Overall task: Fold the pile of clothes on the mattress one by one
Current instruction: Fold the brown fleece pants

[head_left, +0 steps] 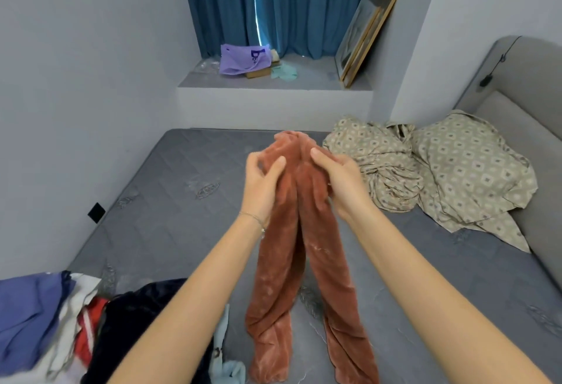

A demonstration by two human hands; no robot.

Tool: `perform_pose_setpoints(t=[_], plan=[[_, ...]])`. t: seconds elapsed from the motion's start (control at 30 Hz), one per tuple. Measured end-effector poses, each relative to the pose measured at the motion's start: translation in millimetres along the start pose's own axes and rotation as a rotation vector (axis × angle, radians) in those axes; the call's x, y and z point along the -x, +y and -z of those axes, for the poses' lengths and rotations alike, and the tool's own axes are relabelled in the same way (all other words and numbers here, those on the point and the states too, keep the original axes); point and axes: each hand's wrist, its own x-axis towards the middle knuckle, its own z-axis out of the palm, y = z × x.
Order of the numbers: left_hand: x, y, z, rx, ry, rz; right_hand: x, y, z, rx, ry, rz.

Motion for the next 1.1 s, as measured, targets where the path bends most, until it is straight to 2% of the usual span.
perform_pose_setpoints(t=[0.07,0.13,0.2,0.27,0.33,0.4,0.47,0.53,0.6,0.67,0.7,0.73,0.8,0.87,0.93,1.0,1.1], plan=[[12,-4,-13,-0.036,-0.133,-0.030,4,-3,-3,0.006,-0.051,-0.009],[20,-7,-15,-0.197,-0.198,-0.078,3,-6,3,-0.056,-0.096,-0.058],[21,-8,-10,-0.329,-0.218,-0.120,-1,-7,12,-0.077,-0.140,-0.095],[21,-6,-5,-0.345,-0.185,-0.149,-4,-5,17,-0.051,-0.158,-0.136],[19,-4,2,-0.336,-0.133,-0.184,-9,-3,20,0.073,-0.127,-0.155],[20,-6,8,-0.390,-0.159,-0.257,-14,-5,22,0.268,-0.078,-0.176],[26,-8,9,-0.455,-0.285,-0.303,-18,-10,25,0.423,-0.131,-0.223],[35,-11,6,-0.527,-0.477,-0.305,-18,-11,26,0.531,-0.223,-0.254],[40,-18,6,-0.602,-0.684,-0.303,-19,-5,29,0.530,-0.217,-0.262],[42,-22,12,-0.652,-0.833,-0.250,-17,8,35,0.476,-0.133,-0.302],[42,-22,16,-0.625,-0.849,-0.214,-14,13,39,0.472,-0.096,-0.323],[41,-20,21,-0.546,-0.810,-0.165,-11,16,43,0.462,-0.077,-0.331],[33,-19,33,-0.376,-0.583,-0.099,-5,18,47,0.387,-0.088,-0.314],[18,-25,47,-0.405,-0.441,-0.054,1,13,44,0.264,-0.160,-0.273],[6,-33,58,-0.467,-0.553,0.071,7,4,36,0.108,-0.261,-0.225],[-2,-39,66,-0.363,-0.673,0.239,13,-8,25,0.003,-0.361,-0.183],[-9,-38,74,-0.258,-0.724,0.345,19,-25,12,-0.023,-0.412,-0.100]])
